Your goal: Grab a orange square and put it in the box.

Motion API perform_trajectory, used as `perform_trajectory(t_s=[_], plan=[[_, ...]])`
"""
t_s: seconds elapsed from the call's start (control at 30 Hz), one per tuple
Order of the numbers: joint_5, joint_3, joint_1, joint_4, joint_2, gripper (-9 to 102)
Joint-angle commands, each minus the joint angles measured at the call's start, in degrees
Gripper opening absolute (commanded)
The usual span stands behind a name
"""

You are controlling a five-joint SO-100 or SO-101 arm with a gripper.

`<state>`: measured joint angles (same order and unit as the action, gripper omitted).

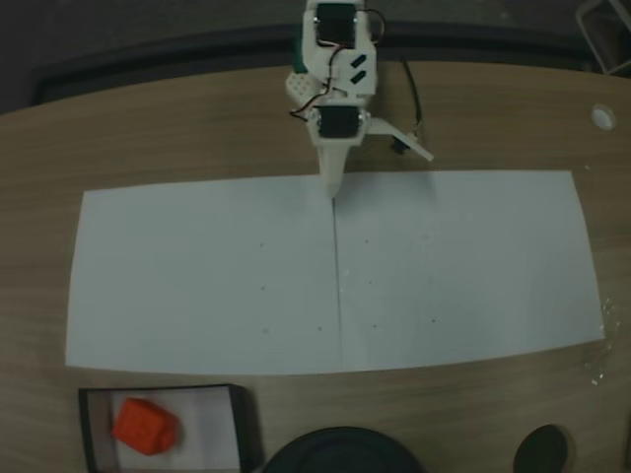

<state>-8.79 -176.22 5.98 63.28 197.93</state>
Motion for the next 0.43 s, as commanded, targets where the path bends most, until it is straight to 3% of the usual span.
perform_trajectory(t_s=[0.0,0.13,0.4], plan=[[5.9,1.8,-0.4,1.7,1.1,0],[12.0,4.2,-7.1,10.9,1.1,0],[12.2,4.3,-8.0,10.7,1.1,0]])
